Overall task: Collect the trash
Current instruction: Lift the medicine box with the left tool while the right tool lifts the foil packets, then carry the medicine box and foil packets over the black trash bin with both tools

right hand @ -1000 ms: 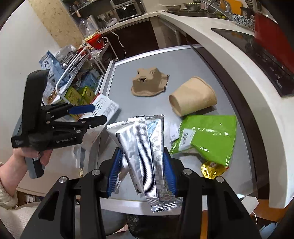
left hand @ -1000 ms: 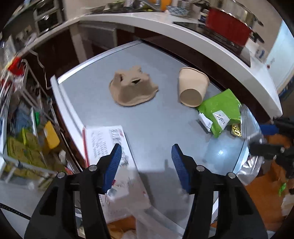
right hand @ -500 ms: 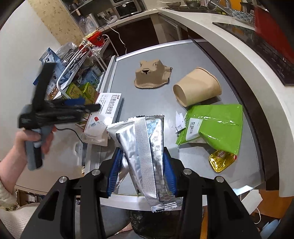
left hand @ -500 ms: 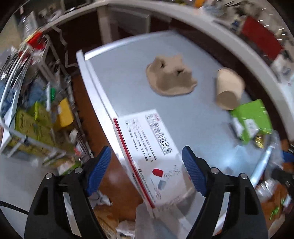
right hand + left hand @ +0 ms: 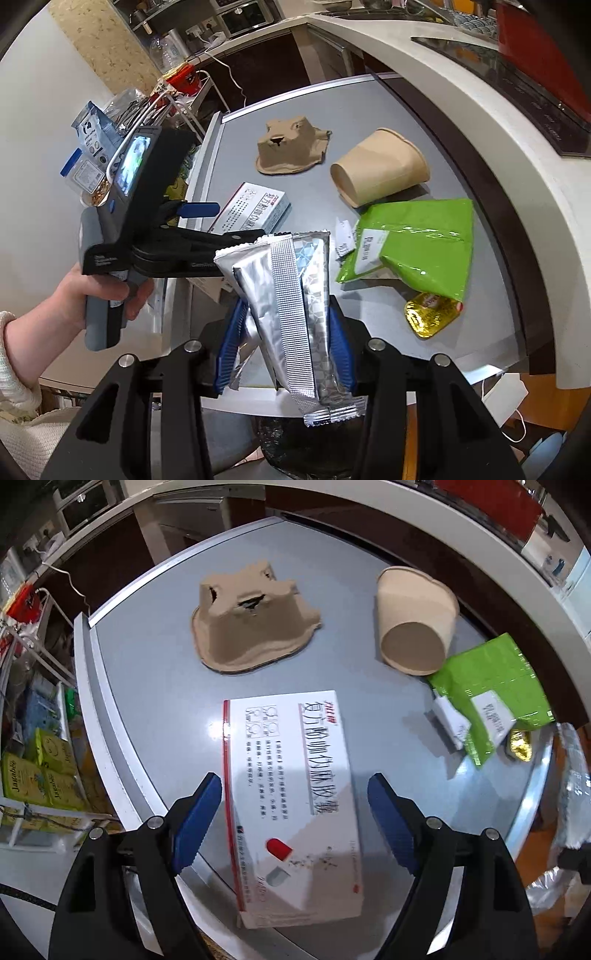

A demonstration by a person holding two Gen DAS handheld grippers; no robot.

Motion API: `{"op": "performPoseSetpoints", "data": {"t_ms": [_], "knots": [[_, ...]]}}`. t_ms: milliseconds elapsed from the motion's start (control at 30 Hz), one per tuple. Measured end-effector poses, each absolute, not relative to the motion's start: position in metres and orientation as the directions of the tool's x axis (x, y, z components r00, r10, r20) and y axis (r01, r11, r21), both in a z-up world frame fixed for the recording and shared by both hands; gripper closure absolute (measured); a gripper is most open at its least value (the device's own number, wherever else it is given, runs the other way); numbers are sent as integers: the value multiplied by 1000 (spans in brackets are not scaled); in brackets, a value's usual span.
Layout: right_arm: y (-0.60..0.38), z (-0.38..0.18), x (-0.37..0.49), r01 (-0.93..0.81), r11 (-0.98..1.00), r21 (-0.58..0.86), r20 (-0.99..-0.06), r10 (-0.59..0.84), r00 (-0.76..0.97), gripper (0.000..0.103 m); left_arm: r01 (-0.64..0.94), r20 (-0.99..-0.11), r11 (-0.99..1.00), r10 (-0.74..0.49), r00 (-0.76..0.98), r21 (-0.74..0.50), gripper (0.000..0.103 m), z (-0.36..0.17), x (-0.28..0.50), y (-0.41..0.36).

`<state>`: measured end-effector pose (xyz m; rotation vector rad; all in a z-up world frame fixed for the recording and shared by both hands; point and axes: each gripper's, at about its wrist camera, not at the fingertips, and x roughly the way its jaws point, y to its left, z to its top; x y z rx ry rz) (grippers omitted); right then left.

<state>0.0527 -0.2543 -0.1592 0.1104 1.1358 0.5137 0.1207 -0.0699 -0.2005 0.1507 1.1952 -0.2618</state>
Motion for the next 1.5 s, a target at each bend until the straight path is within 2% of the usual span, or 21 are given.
{"op": "performPoseSetpoints", "data": {"t_ms": [133,167,367,633,1067,1267,1500], "knots": [[-260,-163,54,-313,883,349,-837,444,318,59,252,-942,967,-99,320,-16,22,-209,117,-66],[-261,-164,55,-310,884,351,-837,444,318,59,249,-945,968,-101,311,-21,31,-212,116,-64],[-262,-159,56,-317,881,350,-831,449,329,59,233,-938,971,-127,322,-52,31,-208,113,-55],[-274,-142,55,-304,882,359,-807,457,373,59,218,-893,974,-145,426,-53,31,-162,95,-44],[-287,-70,29,-359,864,352,-704,498,507,59,204,-758,979,-125,640,11,31,-64,47,-71],[-292,-48,-1,-390,856,339,-674,510,534,59,208,-710,977,-111,696,51,31,-44,14,-75],[-300,-47,-37,-396,853,340,-680,514,523,59,214,-699,975,-115,706,55,31,-37,-26,-80]]}}
